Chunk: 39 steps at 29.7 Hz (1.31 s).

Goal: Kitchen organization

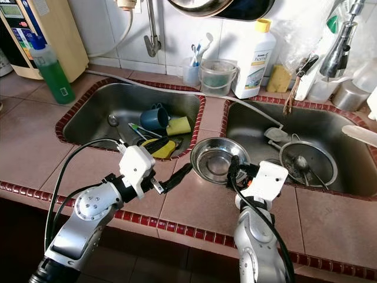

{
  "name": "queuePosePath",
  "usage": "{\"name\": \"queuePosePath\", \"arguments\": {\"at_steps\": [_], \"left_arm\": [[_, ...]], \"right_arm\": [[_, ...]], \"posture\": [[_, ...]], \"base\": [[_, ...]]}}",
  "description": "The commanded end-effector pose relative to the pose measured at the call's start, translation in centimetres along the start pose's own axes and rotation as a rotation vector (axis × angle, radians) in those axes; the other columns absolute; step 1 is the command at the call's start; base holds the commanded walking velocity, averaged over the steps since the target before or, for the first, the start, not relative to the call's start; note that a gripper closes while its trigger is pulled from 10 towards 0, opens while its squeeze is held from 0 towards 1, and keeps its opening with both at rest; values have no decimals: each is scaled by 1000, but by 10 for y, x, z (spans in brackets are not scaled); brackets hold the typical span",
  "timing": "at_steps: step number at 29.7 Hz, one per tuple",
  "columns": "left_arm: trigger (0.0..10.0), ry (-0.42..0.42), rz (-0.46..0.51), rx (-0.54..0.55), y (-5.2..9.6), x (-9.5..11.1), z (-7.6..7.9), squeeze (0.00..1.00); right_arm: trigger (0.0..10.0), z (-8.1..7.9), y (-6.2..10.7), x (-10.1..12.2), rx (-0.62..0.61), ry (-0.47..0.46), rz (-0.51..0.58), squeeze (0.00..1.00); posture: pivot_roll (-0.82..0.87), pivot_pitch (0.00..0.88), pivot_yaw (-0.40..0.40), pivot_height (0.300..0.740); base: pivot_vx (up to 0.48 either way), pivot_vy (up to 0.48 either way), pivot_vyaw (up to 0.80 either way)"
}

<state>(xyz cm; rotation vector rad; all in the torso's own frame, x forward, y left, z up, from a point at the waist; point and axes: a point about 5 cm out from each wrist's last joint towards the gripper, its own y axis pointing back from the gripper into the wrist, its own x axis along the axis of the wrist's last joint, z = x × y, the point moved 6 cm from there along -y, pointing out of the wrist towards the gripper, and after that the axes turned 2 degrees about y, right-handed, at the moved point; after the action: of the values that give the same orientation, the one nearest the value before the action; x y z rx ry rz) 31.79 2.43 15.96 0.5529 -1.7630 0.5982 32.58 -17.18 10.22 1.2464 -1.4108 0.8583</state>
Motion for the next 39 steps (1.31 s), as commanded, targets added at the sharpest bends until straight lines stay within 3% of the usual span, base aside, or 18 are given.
{"name": "queuePosePath", "arguments": {"at_steps": [1, 4, 5, 7, 8, 9, 10, 27, 39], "left_arm": [[10000, 3, 7, -7, 0, 3, 3, 0], [10000, 5, 10, -6, 0, 3, 3, 0], [10000, 6, 11, -6, 0, 4, 4, 0], [10000, 7, 12, -5, 0, 4, 4, 0], [10000, 10, 13, -4, 0, 4, 4, 0], [10000, 11, 14, -4, 0, 4, 4, 0], [10000, 12, 14, -4, 0, 4, 4, 0], [10000, 17, 26, -3, -1, 9, 7, 0], [10000, 23, 29, -7, -1, 10, 9, 0]], "right_arm": [[10000, -11, 1, 6, -3, -84, -4, 0], [10000, -11, 0, 6, -6, -95, -14, 0], [9059, -10, 1, 6, -9, -97, -17, 0], [9059, -10, 0, 6, -11, -107, -22, 0], [2745, -7, 0, 4, -33, -120, -38, 0], [2745, -7, 0, 4, -36, -121, -39, 0], [0, -7, 0, 4, -35, -124, -41, 0], [0, -13, -2, 2, -32, -252, -122, 0], [0, -14, 0, 0, -20, -259, -146, 0]], "posture": [[-251, 106, -5, 732], [-251, 106, -7, 732], [-252, 108, -7, 732], [-252, 107, -9, 732], [-251, 109, -11, 732], [-251, 109, -11, 732], [-251, 109, -11, 732], [-245, 100, -15, 732], [-242, 88, -16, 732]], "base": [[0, 0, 0], [0, 0, 0], [0, 0, 0], [0, 0, 0], [0, 0, 0], [0, 0, 0], [0, 0, 0], [0, 0, 0], [0, 0, 0]]}}
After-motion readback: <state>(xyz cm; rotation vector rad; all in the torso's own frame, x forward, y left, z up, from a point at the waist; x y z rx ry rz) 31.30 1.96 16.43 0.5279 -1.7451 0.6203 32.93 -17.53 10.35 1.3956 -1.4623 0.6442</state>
